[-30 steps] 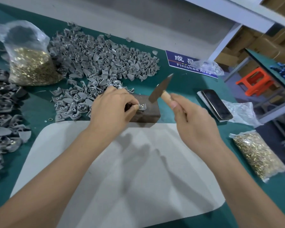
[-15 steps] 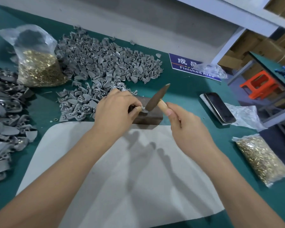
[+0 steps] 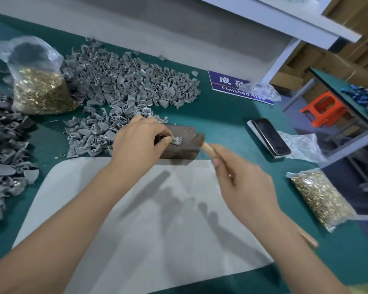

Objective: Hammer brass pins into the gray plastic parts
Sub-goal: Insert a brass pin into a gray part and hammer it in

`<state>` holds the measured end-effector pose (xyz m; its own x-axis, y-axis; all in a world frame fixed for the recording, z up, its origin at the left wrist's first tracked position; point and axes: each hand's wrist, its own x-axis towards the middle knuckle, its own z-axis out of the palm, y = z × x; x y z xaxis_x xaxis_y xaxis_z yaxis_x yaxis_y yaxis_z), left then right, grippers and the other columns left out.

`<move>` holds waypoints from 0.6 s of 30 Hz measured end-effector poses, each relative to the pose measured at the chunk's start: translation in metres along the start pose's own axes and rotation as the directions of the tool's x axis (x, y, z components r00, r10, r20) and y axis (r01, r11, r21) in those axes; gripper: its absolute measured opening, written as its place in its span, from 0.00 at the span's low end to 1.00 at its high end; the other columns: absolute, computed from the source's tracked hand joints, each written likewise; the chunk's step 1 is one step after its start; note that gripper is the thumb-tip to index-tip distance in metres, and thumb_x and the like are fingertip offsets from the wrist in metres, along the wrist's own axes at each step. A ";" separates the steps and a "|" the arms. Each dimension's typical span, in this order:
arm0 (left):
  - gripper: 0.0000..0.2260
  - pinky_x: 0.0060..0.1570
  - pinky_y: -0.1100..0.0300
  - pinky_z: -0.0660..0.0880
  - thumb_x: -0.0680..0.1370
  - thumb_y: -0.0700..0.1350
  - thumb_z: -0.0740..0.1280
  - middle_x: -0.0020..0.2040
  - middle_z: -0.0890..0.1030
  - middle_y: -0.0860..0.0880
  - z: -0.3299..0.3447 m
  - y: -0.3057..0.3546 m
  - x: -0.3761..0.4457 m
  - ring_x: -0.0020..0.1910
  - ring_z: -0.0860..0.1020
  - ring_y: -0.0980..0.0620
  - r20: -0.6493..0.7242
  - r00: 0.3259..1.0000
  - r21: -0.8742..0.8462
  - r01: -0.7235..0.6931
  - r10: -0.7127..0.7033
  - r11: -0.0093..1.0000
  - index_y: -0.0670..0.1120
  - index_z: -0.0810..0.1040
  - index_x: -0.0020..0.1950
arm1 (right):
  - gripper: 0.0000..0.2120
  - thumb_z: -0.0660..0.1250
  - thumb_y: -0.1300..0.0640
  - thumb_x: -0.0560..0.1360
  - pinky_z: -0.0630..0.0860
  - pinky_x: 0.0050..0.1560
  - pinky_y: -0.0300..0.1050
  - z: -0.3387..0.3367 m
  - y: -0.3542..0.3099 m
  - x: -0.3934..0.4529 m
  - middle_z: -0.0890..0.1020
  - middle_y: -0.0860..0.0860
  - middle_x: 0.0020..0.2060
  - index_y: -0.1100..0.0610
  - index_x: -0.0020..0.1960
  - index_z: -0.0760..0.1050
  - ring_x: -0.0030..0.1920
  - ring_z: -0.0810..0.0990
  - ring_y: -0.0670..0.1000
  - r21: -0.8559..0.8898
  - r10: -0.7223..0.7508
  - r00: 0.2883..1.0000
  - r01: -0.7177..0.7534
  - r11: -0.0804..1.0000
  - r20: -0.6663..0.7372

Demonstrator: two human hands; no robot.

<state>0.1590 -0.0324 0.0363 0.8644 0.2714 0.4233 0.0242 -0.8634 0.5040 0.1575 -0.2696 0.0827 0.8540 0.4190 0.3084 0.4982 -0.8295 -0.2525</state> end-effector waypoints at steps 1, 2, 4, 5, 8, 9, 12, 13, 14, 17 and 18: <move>0.03 0.41 0.57 0.64 0.79 0.53 0.72 0.48 0.82 0.59 0.000 0.000 0.000 0.52 0.73 0.51 -0.003 1.000 0.005 0.000 0.000 1.000 0.58 0.85 0.49 | 0.13 0.59 0.42 0.83 0.70 0.35 0.42 0.005 -0.001 -0.011 0.79 0.37 0.40 0.36 0.66 0.72 0.42 0.74 0.44 0.052 -0.013 1.000 0.013 0.999 0.008; 0.03 0.41 0.57 0.65 0.79 0.53 0.71 0.48 0.82 0.59 0.000 0.001 0.000 0.52 0.73 0.51 -0.003 1.000 0.007 0.000 0.000 1.000 0.58 0.85 0.49 | 0.11 0.64 0.45 0.82 0.72 0.38 0.43 0.010 0.000 -0.022 0.81 0.37 0.43 0.39 0.64 0.76 0.45 0.75 0.43 0.104 -0.016 0.999 0.013 0.995 0.029; 0.03 0.42 0.57 0.65 0.79 0.53 0.71 0.49 0.82 0.59 -0.001 0.001 0.000 0.53 0.73 0.51 0.001 1.000 0.006 -0.004 0.004 1.000 0.58 0.85 0.49 | 0.09 0.71 0.48 0.79 0.77 0.42 0.49 0.021 0.002 -0.036 0.82 0.38 0.46 0.43 0.58 0.81 0.47 0.77 0.44 0.119 -0.028 0.997 0.020 0.993 0.065; 0.03 0.42 0.57 0.65 0.79 0.53 0.71 0.49 0.82 0.59 -0.001 0.002 0.000 0.53 0.73 0.51 0.006 1.000 0.004 -0.004 0.004 1.000 0.58 0.84 0.50 | 0.08 0.73 0.49 0.77 0.77 0.43 0.51 0.026 0.003 -0.042 0.81 0.40 0.45 0.44 0.56 0.82 0.48 0.77 0.46 0.094 -0.042 0.997 0.035 0.995 0.066; 0.03 0.44 0.56 0.66 0.79 0.53 0.71 0.49 0.82 0.59 -0.002 0.004 0.000 0.54 0.73 0.51 0.026 1.000 -0.003 -0.002 0.002 1.000 0.58 0.84 0.50 | 0.09 0.74 0.50 0.77 0.74 0.50 0.51 0.037 0.003 -0.046 0.79 0.44 0.48 0.46 0.57 0.84 0.51 0.76 0.50 0.093 -0.041 0.994 0.032 0.995 0.104; 0.03 0.46 0.55 0.69 0.79 0.52 0.71 0.50 0.82 0.58 -0.002 0.005 0.000 0.54 0.73 0.50 0.037 0.999 -0.009 0.005 -0.005 1.000 0.58 0.84 0.50 | 0.09 0.73 0.49 0.77 0.72 0.53 0.51 0.039 0.004 -0.044 0.79 0.44 0.48 0.46 0.58 0.83 0.51 0.76 0.51 0.083 -0.035 0.991 0.025 0.996 0.127; 0.04 0.54 0.53 0.72 0.80 0.51 0.70 0.51 0.81 0.57 -0.006 0.012 -0.005 0.56 0.74 0.50 0.052 0.999 -0.034 0.018 -0.016 0.999 0.57 0.85 0.51 | 0.12 0.71 0.46 0.78 0.73 0.50 0.42 0.039 0.003 -0.031 0.81 0.40 0.45 0.46 0.60 0.82 0.46 0.77 0.44 0.225 0.077 0.988 -0.106 0.969 0.132; 0.04 0.55 0.53 0.72 0.79 0.51 0.70 0.52 0.80 0.56 -0.009 0.015 -0.009 0.57 0.74 0.50 0.039 0.999 -0.055 0.021 -0.018 0.998 0.56 0.85 0.52 | 0.12 0.71 0.46 0.78 0.73 0.47 0.37 0.037 0.000 -0.025 0.82 0.40 0.43 0.46 0.61 0.81 0.43 0.78 0.43 0.320 0.117 0.988 -0.145 0.936 0.105; 0.04 0.53 0.54 0.72 0.79 0.51 0.71 0.51 0.79 0.56 -0.013 0.017 -0.015 0.57 0.75 0.51 0.014 1.000 -0.084 0.022 -0.021 0.996 0.55 0.85 0.52 | 0.12 0.72 0.48 0.78 0.72 0.44 0.33 0.036 -0.006 -0.018 0.83 0.40 0.42 0.46 0.61 0.80 0.41 0.79 0.43 0.414 0.140 0.987 -0.157 0.897 0.072; 0.04 0.45 0.57 0.70 0.78 0.51 0.71 0.49 0.78 0.57 -0.034 0.021 -0.040 0.53 0.75 0.54 -0.088 0.996 -0.152 0.010 -0.024 0.988 0.56 0.85 0.51 | 0.11 0.72 0.54 0.79 0.79 0.46 0.42 0.031 -0.035 0.004 0.85 0.45 0.43 0.49 0.61 0.80 0.42 0.82 0.48 0.641 0.152 0.988 -0.137 0.755 0.032; 0.03 0.44 0.57 0.71 0.78 0.51 0.71 0.48 0.77 0.58 -0.043 0.019 -0.048 0.52 0.75 0.55 -0.113 0.993 -0.158 0.014 -0.032 0.987 0.57 0.84 0.51 | 0.09 0.72 0.56 0.79 0.80 0.47 0.45 0.031 -0.047 0.010 0.86 0.46 0.44 0.49 0.59 0.81 0.43 0.83 0.49 0.680 0.121 0.992 -0.103 0.726 0.021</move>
<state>0.0962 -0.0439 0.0580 0.8011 0.3449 0.4892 -0.0434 -0.7817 0.6221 0.1471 -0.2152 0.0695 0.9109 0.3233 0.2563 0.3758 -0.3940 -0.8388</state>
